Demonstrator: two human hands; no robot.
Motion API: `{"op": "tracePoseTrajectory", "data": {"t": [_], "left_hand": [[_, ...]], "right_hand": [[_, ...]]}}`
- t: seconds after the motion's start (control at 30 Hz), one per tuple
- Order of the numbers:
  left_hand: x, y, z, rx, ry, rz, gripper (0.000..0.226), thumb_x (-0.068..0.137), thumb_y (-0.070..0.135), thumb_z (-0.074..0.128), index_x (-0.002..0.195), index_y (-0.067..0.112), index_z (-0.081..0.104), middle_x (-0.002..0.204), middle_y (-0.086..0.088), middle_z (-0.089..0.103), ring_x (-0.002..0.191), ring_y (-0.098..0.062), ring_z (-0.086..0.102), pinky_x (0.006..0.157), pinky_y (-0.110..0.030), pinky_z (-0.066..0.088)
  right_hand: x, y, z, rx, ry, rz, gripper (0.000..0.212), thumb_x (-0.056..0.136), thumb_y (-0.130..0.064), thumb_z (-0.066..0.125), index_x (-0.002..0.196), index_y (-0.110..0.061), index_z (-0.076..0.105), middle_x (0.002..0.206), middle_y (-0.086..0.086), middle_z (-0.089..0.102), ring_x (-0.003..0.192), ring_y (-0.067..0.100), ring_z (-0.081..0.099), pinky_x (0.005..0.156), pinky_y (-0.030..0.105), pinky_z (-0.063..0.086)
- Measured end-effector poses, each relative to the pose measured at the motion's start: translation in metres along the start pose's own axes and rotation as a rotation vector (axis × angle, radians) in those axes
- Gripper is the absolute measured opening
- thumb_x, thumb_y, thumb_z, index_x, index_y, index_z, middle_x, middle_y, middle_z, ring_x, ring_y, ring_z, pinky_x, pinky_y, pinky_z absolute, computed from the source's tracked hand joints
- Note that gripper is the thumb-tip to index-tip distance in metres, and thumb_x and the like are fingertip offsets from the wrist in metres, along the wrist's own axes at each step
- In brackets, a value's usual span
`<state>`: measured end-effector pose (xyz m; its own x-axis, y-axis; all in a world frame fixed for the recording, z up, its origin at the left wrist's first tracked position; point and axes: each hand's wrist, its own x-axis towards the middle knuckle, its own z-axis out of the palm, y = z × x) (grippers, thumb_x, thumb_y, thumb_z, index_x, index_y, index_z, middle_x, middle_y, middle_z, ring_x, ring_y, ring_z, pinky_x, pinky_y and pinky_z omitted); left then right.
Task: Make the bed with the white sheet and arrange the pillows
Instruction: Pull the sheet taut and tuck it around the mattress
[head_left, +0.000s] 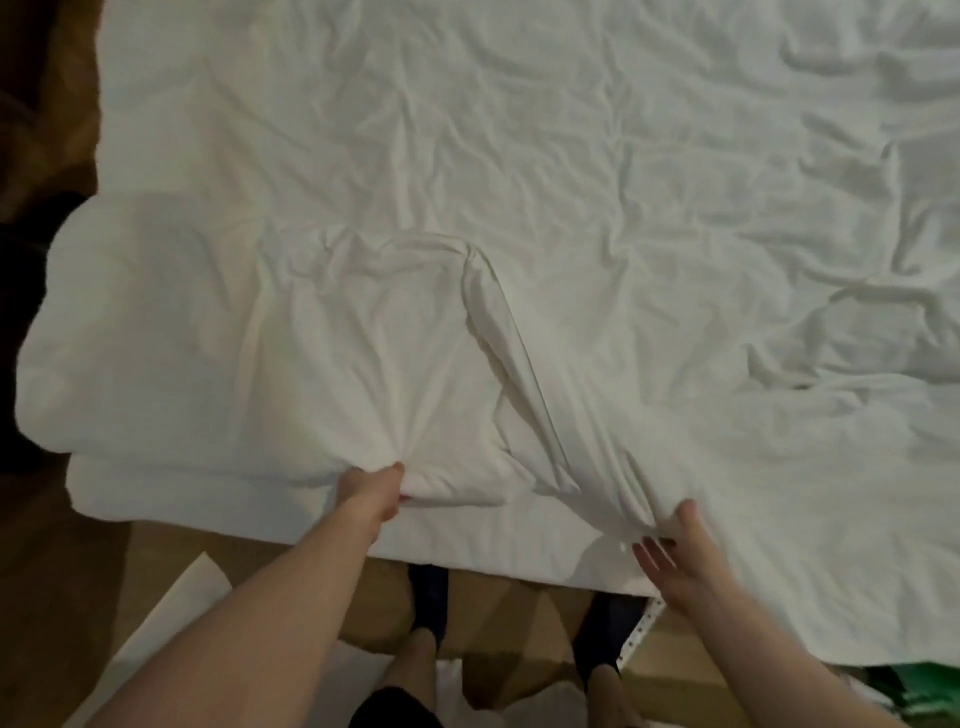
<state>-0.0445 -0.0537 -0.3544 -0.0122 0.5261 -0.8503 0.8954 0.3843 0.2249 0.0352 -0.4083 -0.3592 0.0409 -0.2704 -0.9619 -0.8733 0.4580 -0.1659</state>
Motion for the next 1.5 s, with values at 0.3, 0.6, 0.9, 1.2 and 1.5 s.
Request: {"op": "tracePoseTrajectory", "data": {"t": [0.3,0.6,0.9,1.2,1.5], "left_hand": [[-0.074,-0.059,-0.038,0.823,0.181,-0.088,0.048,0.093,0.047,0.06,0.112,0.003,0.066,0.103,-0.014,0.072,0.083,-0.028,0.071,0.072,-0.033,0.059],[-0.17,-0.001,0.136,0.6,-0.368,0.171,0.064,0.086,0.053,0.069,0.135,0.015,0.053,0.12,-0.005,0.063,0.097,-0.022,0.067,0.077,-0.04,0.061],[-0.183,-0.035,0.242,0.042,-0.548,0.065,0.076,0.071,0.048,0.087,0.135,0.015,0.06,0.116,0.0,0.073,0.103,-0.021,0.071,0.09,-0.04,0.059],[-0.243,0.004,0.234,-0.15,-0.839,-0.043,0.035,0.099,0.026,0.063,0.131,0.014,0.062,0.123,-0.005,0.073,0.115,-0.022,0.068,0.085,-0.034,0.062],[-0.302,0.17,0.263,-0.452,-0.798,0.223,0.032,0.104,0.02,0.053,0.132,0.007,0.06,0.123,-0.008,0.068,0.078,-0.014,0.073,0.062,-0.024,0.06]], "right_hand": [[-0.036,-0.067,-0.083,-0.223,0.327,-0.307,0.016,0.084,-0.021,0.065,0.091,-0.008,0.059,0.083,0.01,0.061,0.081,0.03,0.057,0.078,0.043,0.051],[-0.038,-0.081,-0.139,-0.253,-0.14,-0.229,0.027,0.097,-0.014,0.07,0.123,-0.013,0.064,0.114,0.014,0.072,0.1,0.027,0.071,0.083,0.041,0.061],[0.024,-0.044,-0.183,0.05,0.235,0.01,0.08,0.089,-0.06,0.069,0.151,-0.017,0.043,0.148,0.008,0.05,0.131,0.036,0.051,0.096,0.053,0.054],[0.003,-0.104,-0.186,0.584,0.223,-0.173,0.065,0.079,-0.013,0.08,0.14,-0.018,0.059,0.125,0.007,0.069,0.103,0.026,0.068,0.077,0.035,0.062],[-0.13,-0.308,-0.114,0.192,0.388,-0.944,0.068,0.071,-0.015,0.067,0.138,-0.022,0.057,0.119,-0.007,0.056,0.117,0.025,0.065,0.105,0.038,0.053]]}}
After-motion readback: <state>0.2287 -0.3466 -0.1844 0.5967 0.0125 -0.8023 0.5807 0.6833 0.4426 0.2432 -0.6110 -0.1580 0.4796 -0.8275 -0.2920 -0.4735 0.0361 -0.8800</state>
